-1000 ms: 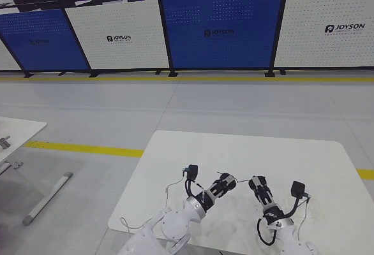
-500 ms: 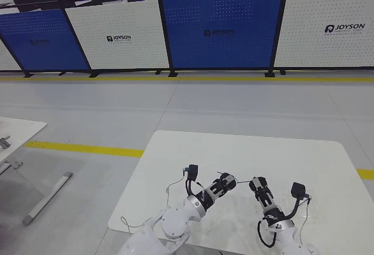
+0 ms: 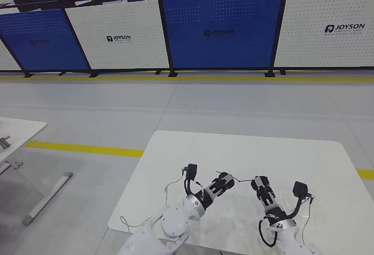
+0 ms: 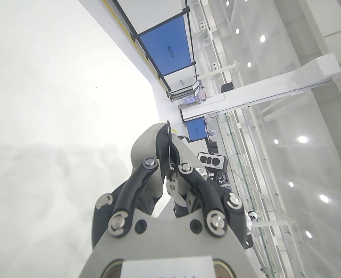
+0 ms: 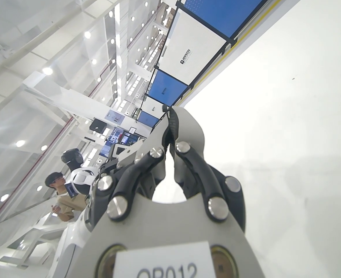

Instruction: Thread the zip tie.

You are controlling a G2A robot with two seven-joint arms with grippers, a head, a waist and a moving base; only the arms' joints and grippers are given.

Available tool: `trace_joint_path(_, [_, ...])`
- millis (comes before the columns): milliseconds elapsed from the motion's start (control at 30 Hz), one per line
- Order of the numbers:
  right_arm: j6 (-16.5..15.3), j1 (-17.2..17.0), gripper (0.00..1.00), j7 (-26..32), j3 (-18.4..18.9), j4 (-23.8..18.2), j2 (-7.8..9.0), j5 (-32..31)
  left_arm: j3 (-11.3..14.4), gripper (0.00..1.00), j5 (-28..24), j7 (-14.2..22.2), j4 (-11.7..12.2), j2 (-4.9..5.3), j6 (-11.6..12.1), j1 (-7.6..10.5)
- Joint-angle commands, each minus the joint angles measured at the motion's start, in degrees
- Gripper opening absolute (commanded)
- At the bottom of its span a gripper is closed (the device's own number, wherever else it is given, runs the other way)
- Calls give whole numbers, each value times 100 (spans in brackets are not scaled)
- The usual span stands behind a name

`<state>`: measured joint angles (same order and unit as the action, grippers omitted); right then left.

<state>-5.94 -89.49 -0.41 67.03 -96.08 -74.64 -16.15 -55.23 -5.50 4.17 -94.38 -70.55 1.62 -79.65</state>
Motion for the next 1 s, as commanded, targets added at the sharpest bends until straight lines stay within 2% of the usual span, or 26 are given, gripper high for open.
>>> trace_joint_path(0, [23, 7, 0, -20, -10, 3, -7, -17, -3, 0, -1, 8, 1, -3, 2, -1])
trace_joint_path(500, [97, 6, 0, -86, 6, -12, -41, -82, 28, 0, 120, 171, -13, -19, -83, -7])
trace_joint_path(700, [104, 3, 0, -78, 21, -8, -52, -87, 29, 9, 146, 186, -11, -28, -88, 1])
trace_joint_path(967, [104, 5, 0, -62, 34, -8, -65, -112, -1, 13, 139, 170, -10, -35, -65, -26])
